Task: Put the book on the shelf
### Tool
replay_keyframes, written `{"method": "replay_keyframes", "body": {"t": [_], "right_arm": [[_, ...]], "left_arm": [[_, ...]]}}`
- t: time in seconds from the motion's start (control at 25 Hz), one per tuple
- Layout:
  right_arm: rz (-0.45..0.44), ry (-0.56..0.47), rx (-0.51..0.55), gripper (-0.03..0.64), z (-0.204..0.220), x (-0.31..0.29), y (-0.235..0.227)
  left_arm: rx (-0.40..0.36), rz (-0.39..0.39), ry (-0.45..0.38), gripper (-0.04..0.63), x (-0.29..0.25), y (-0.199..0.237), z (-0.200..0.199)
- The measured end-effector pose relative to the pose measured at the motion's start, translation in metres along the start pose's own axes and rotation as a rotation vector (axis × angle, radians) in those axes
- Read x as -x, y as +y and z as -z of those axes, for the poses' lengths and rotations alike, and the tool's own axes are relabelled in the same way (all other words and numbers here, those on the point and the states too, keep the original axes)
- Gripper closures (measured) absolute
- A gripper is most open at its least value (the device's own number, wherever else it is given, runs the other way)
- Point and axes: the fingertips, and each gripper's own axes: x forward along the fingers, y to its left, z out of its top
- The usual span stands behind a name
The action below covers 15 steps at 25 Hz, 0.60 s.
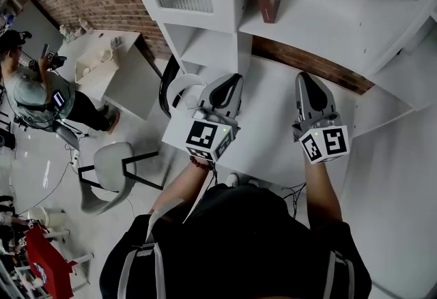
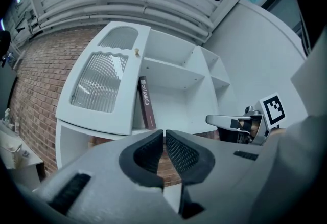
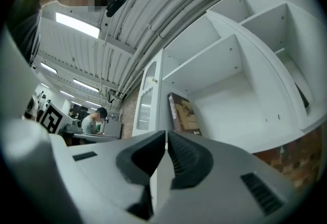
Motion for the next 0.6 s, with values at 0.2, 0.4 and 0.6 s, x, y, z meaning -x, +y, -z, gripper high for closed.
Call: {"method": "replay_keyframes", "body": {"t": [0.2,0.4,0.6], "right_arm": [[-0.01,0.028,-0.006,0.578,0.014,0.012,0.006],[0.011,0.05,-0.021,0.581,0.027,0.024,0.006],[0.028,0.08,-0.05,0.581,0.038,0.035,0.003]], "left_arm": [[0.005,-0.003,0.013,0.563,0.007,-0.002,0.008],[-0.004,0.01,0.029,0.563,0.014,-0.01,0.018],[0.005,0.012,0.046,0.563,0.022,-0.014,0.029]]}}
